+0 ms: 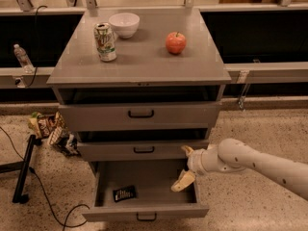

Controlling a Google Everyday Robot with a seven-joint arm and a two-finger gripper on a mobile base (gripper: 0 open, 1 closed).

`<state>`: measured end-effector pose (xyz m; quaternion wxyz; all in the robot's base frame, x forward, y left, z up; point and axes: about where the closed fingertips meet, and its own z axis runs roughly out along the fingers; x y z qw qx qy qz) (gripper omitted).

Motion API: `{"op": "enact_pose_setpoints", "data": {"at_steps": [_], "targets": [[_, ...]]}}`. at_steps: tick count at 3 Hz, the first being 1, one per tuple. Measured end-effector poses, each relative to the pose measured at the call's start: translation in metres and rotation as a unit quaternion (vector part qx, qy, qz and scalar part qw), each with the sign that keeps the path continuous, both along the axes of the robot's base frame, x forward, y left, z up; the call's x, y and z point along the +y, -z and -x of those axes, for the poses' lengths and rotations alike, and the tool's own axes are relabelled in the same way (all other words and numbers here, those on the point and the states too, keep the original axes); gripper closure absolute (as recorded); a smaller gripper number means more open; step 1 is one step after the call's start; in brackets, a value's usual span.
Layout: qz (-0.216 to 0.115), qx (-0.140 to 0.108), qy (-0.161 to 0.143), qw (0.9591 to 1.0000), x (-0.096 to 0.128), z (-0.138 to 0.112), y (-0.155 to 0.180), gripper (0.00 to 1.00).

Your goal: Pick rxbar chocolate from bottom drawer and place on counter

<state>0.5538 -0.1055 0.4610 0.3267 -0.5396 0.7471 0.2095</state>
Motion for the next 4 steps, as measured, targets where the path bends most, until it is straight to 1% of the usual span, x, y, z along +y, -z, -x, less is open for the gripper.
{"op": "enact_pose_setpoints", "data": {"at_steps": [1,2,3,4], "targets": [[0.002,-0.012,-0.065,0.9978,0.031,-0.004,0.025,0.00],[0.003,-0.039,-0.124,0.9916,0.060,-0.008,0.051,0.00],[0.014,-0.067,-0.163,0.9841,0.083,-0.013,0.072,0.00],[0.039,-0.088,-0.195,0.9761,0.108,-0.022,0.105,0.00]]}}
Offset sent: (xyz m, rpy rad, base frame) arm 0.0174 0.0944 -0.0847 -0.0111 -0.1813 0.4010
